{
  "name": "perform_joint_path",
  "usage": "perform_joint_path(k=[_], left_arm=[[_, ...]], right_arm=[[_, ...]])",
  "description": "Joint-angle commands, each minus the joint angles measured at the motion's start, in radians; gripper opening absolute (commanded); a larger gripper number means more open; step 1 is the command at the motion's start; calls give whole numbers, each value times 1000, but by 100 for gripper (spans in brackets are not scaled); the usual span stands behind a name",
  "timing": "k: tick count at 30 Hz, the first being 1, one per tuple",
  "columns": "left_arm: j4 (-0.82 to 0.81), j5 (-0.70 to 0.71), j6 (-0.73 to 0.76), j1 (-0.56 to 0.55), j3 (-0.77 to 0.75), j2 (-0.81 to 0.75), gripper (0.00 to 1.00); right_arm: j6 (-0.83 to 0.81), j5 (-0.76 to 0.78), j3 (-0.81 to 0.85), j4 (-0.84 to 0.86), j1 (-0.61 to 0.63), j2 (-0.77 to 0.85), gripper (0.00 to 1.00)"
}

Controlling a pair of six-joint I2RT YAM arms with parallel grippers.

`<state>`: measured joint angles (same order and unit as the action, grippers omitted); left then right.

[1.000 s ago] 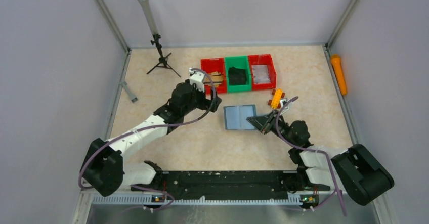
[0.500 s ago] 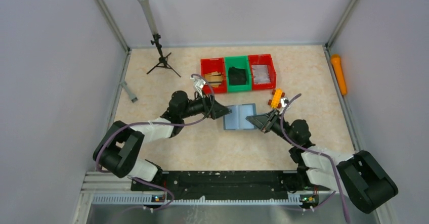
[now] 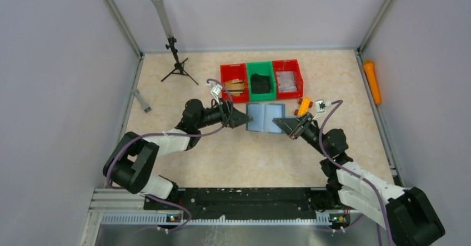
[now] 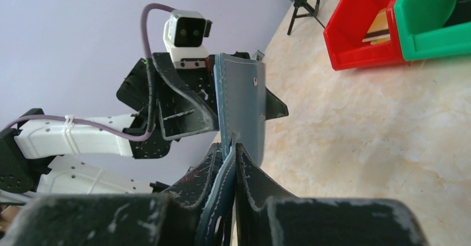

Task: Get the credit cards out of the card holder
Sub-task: Place the card holder at the center of the board.

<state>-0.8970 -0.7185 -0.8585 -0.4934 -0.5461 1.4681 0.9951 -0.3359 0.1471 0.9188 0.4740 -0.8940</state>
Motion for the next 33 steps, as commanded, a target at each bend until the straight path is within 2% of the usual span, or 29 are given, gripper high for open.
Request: perform_joint_path(k=[1, 4, 8, 10, 12, 15, 19, 21, 23, 27, 30, 33], left_arm=[[24, 13, 23, 19, 6, -55, 99], [-136, -68, -70, 18, 22, -18, 99], [-599, -171, -295, 17, 39, 90, 99], [-718, -183, -377, 18, 32, 148, 94], [-700, -193, -374, 14, 16, 170, 91], [-621, -185, -329, 12, 8, 163, 91], [-427, -173, -242, 10, -11, 141, 93], [-452, -179, -241, 1, -10, 139, 92], [-482, -194, -249, -14, -16, 145, 85], [-440, -215, -229, -37, -47, 159, 62], [-415, -210, -207, -38, -50, 158, 37], [-298, -195, -146, -38, -66, 148, 9]], right_arm=[[-53, 49, 69, -118, -12, 106, 0], [-52, 47, 75, -143, -12, 139, 0], [-25, 23, 78, -127, -12, 137, 0], [-10, 15, 74, -106, -12, 130, 0], [1, 8, 72, -85, -12, 125, 0], [13, -2, 75, -68, -12, 114, 0], [18, -9, 77, -51, -12, 108, 0], [18, -5, 80, -55, -12, 105, 0], [19, -11, 83, -52, -12, 91, 0], [20, -31, 96, -52, -12, 47, 0], [10, -45, 109, -70, -12, 12, 0], [1, -78, 123, -83, -11, -25, 0]])
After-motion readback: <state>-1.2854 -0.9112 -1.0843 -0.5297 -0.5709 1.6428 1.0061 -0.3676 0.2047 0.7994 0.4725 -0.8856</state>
